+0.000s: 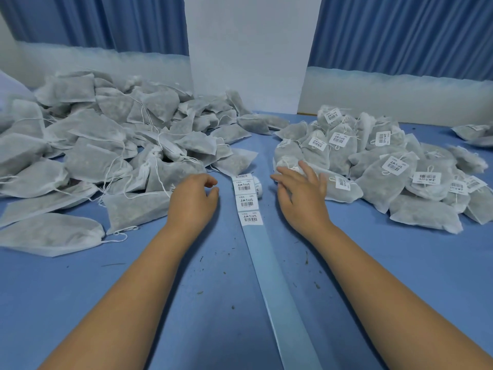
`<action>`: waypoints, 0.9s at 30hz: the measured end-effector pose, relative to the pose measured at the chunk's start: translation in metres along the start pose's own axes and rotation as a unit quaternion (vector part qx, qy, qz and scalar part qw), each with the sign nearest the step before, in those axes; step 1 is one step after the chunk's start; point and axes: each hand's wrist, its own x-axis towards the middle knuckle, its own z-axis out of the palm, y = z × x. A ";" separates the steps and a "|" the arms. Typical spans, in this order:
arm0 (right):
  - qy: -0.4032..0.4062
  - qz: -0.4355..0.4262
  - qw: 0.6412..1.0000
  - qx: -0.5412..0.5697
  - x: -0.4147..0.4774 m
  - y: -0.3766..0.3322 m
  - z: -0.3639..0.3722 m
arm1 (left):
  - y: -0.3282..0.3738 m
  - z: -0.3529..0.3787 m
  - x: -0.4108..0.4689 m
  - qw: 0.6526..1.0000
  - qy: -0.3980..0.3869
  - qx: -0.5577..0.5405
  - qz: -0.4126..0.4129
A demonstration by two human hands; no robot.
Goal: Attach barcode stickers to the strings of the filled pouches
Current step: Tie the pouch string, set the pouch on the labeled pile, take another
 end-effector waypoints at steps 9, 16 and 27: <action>-0.111 0.130 0.977 0.127 0.089 -0.044 0.011 | 0.001 0.002 0.003 0.999 -0.033 -0.010 0.009; -0.220 0.157 0.960 -0.073 0.129 -0.045 0.037 | 0.000 0.003 0.007 0.999 -0.041 -0.028 -0.006; 0.047 0.214 0.959 0.178 0.124 -0.044 0.007 | 0.000 0.002 0.009 0.996 -0.027 -0.078 -0.020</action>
